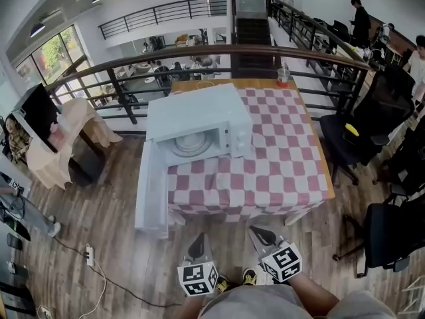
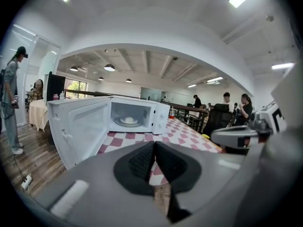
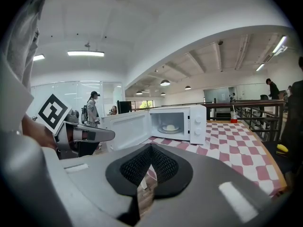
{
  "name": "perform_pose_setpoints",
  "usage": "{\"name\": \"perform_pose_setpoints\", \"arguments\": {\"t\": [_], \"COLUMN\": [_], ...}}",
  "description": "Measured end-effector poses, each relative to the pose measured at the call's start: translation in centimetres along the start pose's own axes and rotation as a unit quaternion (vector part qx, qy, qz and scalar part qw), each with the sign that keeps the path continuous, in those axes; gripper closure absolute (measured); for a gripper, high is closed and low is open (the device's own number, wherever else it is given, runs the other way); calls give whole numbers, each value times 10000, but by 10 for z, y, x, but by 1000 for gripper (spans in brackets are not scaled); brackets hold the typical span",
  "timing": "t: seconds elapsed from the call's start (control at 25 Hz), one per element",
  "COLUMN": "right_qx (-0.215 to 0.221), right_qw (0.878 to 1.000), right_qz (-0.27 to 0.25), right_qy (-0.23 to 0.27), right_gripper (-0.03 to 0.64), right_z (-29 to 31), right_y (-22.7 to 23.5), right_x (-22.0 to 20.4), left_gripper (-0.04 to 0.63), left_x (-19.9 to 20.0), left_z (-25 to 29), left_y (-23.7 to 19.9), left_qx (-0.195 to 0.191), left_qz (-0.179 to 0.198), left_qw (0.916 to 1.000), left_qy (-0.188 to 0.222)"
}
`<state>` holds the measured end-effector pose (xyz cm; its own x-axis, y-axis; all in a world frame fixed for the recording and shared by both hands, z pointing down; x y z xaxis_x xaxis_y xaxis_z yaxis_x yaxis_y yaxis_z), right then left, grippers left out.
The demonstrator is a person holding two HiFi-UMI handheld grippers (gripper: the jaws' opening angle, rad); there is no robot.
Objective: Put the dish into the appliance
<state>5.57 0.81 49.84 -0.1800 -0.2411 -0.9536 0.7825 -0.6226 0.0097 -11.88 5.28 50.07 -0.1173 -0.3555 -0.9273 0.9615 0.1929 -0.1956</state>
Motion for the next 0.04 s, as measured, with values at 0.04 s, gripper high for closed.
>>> {"name": "perform_pose_setpoints", "arguments": {"t": [0.04], "right_qx": [5], "right_qw": [10000], "right_qz": [-10], "right_qy": [0], "right_gripper": [618], "right_z": [0], "right_y": [-1], "right_x": [1], "left_gripper": [584], "left_x": [0], "left_z": [0], "left_y": [-1], "left_qx": [-11], "left_qz": [-10], "left_qw": [10000], "left_qy": [-3]}}
Point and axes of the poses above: the fingertips, and each gripper's own axes: z forward along the fingers, y to its right, x out of its top, the point moved 4 cm from there along -z, backward along the fingers, and after that the axes turned 12 degrees about -x, right-handed, at the moved point
